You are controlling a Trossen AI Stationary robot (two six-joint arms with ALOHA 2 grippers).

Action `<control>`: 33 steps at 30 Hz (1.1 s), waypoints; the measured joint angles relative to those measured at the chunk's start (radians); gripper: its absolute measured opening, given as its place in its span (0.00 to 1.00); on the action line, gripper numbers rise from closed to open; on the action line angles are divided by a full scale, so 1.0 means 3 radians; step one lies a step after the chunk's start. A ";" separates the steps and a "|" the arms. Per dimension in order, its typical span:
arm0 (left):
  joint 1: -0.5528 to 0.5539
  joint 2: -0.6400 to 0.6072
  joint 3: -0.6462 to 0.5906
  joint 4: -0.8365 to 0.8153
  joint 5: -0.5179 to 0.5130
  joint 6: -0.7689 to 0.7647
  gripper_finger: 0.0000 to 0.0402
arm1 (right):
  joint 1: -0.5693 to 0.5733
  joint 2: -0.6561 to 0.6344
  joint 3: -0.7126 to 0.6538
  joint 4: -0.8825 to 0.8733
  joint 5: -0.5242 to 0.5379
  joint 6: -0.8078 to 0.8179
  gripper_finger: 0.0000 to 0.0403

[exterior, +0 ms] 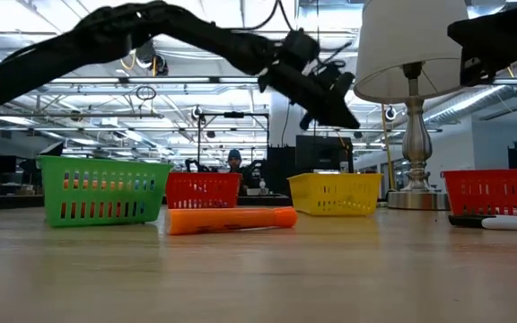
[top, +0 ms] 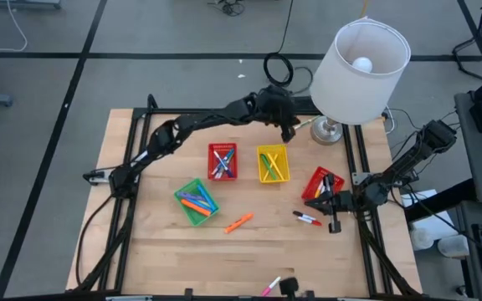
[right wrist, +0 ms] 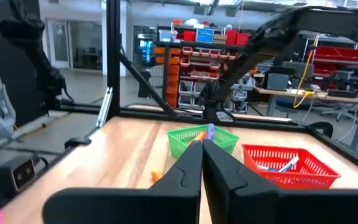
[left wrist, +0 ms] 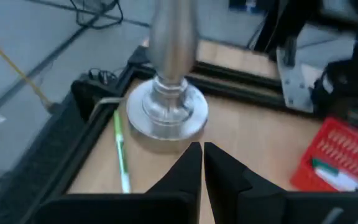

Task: Pick & Place Markers
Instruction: Put the light green highlighter into the left red bin

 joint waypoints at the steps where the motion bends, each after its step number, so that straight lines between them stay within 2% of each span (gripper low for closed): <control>1: 0.0051 0.0035 0.0025 -0.0024 0.0076 -0.0108 0.06 | 0.0001 0.0000 0.0000 -0.0009 0.0006 -0.0050 0.00; 4: 0.0159 0.0097 0.0063 -0.0113 0.0159 -0.0242 0.06 | 0.0001 0.0000 0.0001 -0.0029 0.0080 -0.0149 0.00; 9: 0.0205 0.0061 0.0063 -0.0203 0.0285 -0.0148 0.06 | 0.0000 0.0000 0.0001 -0.0030 0.0346 -0.0307 0.00; 11: 0.0220 0.0025 0.0066 -0.0331 0.0434 0.0009 0.06 | 0.0000 0.0001 0.0000 -0.0030 0.0512 -0.0319 0.00; 13: 0.0242 -0.0080 0.0065 -0.0694 0.0574 0.0262 0.06 | -0.0005 0.0000 0.0001 -0.0036 0.0701 -0.0298 0.00; 17: 0.0218 -0.0447 0.0065 -0.1347 0.0543 0.0789 0.03 | -0.0112 -0.0001 0.0067 -0.0182 0.0778 -0.0269 0.00; 19: 0.0193 -0.0662 0.0066 -0.1627 0.0524 0.0979 0.01 | -0.0257 0.0006 0.0205 -0.0593 0.0778 -0.0164 0.00; 23: 0.0187 -0.1135 -0.0070 -0.1950 0.0499 0.1212 0.01 | -0.0695 0.0055 0.0842 -0.2023 0.0673 0.0413 0.00; 25: 0.0197 -0.1421 -0.0274 -0.1962 0.0486 0.1275 0.01 | -0.0930 0.0125 0.1128 -0.2689 0.0646 0.0712 0.00; 28: 0.0220 -0.1918 -0.0763 -0.1821 0.0490 0.1313 0.01 | -0.1281 0.0259 0.1467 -0.3193 0.0377 0.0650 0.00; 33: 0.0256 -0.2894 -0.2056 -0.1314 0.0605 0.1278 0.01 | -0.2118 0.0528 0.2016 -0.3918 -0.0444 0.0229 0.00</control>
